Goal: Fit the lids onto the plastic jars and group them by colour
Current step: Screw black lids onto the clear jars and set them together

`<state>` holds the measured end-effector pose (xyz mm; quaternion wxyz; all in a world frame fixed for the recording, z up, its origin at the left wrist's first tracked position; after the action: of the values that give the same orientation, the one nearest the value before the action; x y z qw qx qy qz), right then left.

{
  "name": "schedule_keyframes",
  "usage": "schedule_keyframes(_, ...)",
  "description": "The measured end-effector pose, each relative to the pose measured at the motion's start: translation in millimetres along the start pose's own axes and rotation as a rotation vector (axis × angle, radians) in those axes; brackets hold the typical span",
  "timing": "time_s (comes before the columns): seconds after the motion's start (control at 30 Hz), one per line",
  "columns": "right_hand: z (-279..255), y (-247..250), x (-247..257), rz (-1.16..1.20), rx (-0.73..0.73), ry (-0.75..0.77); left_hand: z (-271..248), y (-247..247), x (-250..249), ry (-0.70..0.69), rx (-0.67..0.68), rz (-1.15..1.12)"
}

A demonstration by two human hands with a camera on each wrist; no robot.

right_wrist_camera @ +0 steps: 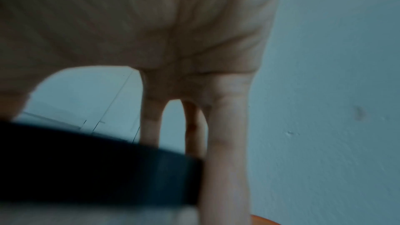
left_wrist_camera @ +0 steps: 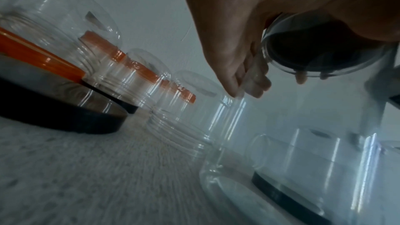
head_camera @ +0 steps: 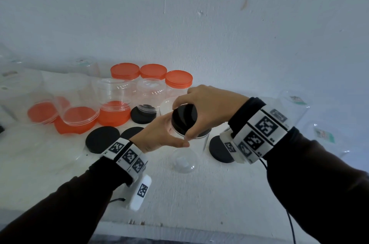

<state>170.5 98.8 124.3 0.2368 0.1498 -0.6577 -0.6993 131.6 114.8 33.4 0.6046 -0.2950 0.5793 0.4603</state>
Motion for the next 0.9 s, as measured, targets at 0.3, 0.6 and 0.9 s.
schedule_keyframes(0.3,-8,7,-3,-0.168,-0.15,-0.109,-4,-1,-5,-0.028,-0.025,0.034)
schedule_keyframes(0.6,-6,-4,-3,0.017,0.065,-0.038,-3,0,1,-0.012,-0.033,0.085)
schedule_keyframes(0.9,-8,9,2,-0.241,-0.133,-0.126,-7,0,-5,-0.033,-0.055,0.082)
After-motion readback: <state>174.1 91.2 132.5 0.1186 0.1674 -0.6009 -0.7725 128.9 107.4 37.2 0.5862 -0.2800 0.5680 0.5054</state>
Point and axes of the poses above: each hand's wrist, its own z-axis towards the middle knuckle, its own y-axis out of the back of the hand, x = y × z, the point moved 10 cm from there along z, towards the middle knuckle, and after that the axes turned 11 degrees about -x, right-handed, at the moved point
